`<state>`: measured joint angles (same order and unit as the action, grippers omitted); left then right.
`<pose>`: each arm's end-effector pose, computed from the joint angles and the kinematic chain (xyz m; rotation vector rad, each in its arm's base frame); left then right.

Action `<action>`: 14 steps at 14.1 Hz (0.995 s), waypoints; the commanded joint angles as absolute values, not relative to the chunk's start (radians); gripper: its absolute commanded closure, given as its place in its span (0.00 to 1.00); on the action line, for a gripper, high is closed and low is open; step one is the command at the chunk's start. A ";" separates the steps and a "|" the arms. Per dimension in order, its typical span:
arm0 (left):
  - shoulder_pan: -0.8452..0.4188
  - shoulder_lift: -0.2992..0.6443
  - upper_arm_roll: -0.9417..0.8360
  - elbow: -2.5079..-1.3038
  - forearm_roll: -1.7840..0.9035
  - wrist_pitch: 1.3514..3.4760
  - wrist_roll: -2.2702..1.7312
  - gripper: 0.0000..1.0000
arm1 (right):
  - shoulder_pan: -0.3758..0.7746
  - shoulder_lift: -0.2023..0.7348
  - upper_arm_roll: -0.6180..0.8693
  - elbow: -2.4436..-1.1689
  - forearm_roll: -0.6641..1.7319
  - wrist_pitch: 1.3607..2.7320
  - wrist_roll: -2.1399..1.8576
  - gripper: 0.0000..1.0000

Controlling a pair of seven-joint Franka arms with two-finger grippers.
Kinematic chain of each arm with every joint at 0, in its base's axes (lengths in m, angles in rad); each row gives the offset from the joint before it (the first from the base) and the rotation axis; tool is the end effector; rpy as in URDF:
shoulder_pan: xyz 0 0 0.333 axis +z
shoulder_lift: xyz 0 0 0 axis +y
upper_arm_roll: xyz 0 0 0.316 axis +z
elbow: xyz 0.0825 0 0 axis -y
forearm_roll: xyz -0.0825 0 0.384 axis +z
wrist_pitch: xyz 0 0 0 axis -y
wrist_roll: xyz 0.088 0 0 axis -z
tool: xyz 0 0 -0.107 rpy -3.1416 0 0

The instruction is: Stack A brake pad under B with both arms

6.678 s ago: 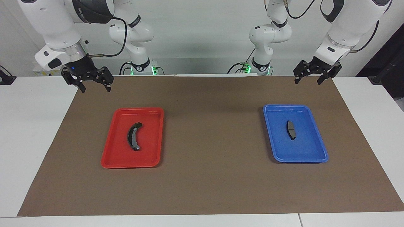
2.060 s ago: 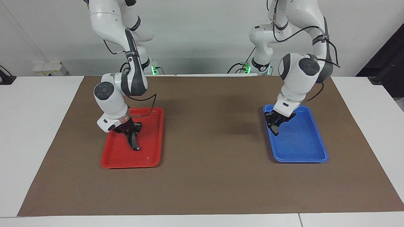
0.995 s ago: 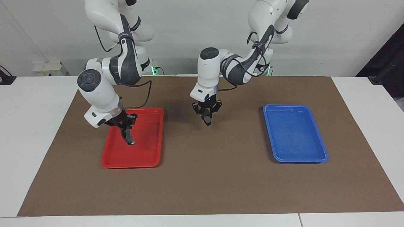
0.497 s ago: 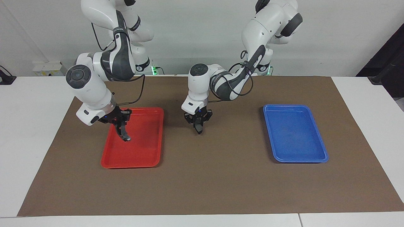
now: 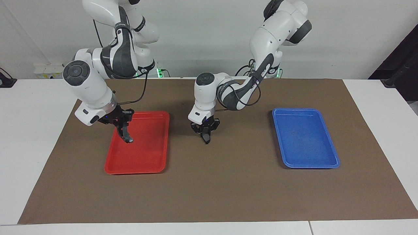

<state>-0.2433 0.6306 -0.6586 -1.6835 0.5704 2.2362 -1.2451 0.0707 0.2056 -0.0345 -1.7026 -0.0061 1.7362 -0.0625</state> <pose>0.4767 -0.4867 0.2992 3.0999 0.1722 0.1895 0.6029 0.0226 0.4558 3.1154 0.1564 -0.2690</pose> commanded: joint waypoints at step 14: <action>-0.174 0.447 -0.629 -1.511 0.425 1.814 -1.024 0.00 | 0.155 0.202 -0.017 -1.683 0.020 1.750 -0.077 1.00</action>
<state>-0.2177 0.5543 -0.6349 -1.4851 0.4827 1.8961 -1.1195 0.1067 0.2055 -0.0224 -1.6985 0.0032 1.7402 -0.0627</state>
